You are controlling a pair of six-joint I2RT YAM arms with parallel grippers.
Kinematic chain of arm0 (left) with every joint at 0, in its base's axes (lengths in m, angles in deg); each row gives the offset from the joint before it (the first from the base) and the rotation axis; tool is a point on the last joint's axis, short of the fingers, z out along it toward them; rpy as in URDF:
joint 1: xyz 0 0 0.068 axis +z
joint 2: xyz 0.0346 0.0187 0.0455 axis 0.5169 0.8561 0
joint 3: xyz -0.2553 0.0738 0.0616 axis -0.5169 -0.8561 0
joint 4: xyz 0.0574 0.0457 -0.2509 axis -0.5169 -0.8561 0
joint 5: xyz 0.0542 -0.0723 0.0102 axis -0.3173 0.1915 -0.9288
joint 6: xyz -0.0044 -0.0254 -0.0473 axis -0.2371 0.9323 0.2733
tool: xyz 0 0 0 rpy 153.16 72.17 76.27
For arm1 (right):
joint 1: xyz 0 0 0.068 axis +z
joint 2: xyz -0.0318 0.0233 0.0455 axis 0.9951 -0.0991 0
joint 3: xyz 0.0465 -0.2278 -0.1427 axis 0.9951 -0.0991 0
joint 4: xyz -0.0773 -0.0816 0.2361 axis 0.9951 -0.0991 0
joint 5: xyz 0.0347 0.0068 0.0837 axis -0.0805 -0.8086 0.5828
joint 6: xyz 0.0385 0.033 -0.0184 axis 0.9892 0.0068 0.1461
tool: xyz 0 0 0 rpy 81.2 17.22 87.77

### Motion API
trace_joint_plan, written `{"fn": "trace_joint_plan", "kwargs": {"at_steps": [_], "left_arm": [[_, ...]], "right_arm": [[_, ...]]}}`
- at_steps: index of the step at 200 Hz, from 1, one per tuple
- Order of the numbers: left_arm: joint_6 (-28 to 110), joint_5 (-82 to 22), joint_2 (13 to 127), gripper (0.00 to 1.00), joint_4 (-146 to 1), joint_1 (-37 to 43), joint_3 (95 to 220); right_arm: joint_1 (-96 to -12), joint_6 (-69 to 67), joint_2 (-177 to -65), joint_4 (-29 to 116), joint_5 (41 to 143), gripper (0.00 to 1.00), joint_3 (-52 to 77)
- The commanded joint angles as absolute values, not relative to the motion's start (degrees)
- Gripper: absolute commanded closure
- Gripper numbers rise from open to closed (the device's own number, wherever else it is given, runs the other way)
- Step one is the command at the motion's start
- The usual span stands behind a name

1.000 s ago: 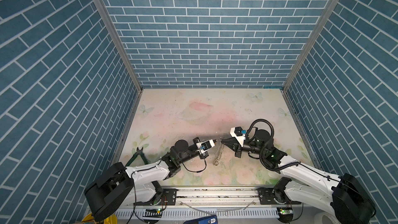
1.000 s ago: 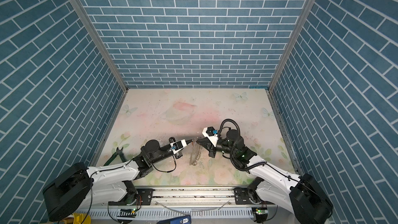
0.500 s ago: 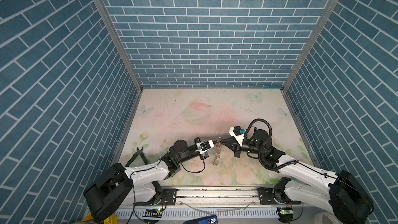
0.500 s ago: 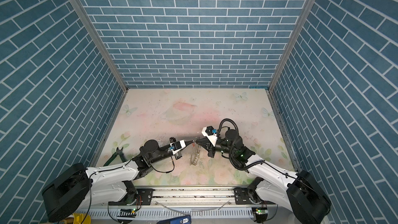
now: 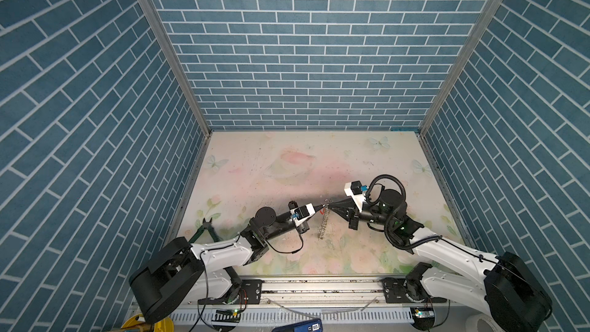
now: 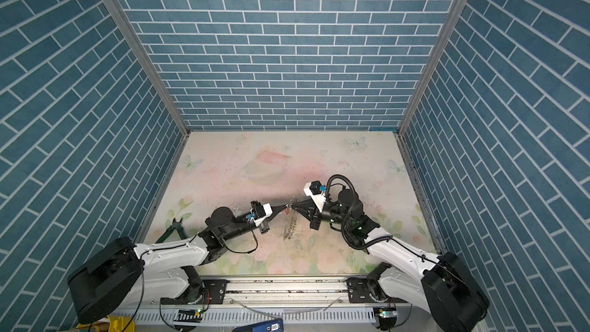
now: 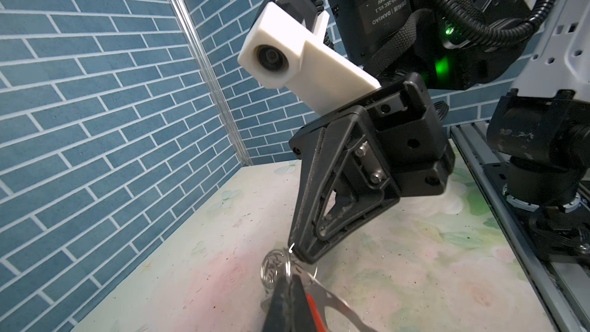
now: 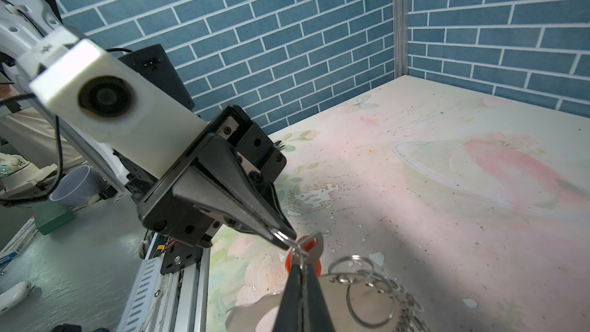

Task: Attach keys to a key ring
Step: Insert the key into the keyring.

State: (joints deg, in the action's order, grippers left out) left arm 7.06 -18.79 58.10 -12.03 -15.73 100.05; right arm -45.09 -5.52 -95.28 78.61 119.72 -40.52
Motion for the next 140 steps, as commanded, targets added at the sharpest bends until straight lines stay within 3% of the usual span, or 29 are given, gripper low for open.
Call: {"fn": "trace_joint_plan", "kwargs": {"at_steps": [1, 26, 125, 140], "left_arm": [[10.9, -16.5, 61.4, 1.0, -2.0, -15.9, 99.3], [13.1, -16.5, 64.9, 1.0, 4.3, -15.9, 99.7], [14.6, -16.4, 64.1, 1.0, 4.3, -15.8, 100.9], [14.6, -16.6, 63.9, 1.0, 4.3, -15.8, 101.0]], "right_arm": [[-45.6, -3.9, -95.8, 82.9, 120.1, 1.0, -39.9], [-46.3, -3.5, -95.9, 83.3, 119.6, 1.0, -40.0], [-48.3, -2.1, -97.3, 84.3, 121.0, 1.0, -40.7], [-48.3, -2.1, -97.2, 84.1, 121.0, 0.96, -40.8]]}}
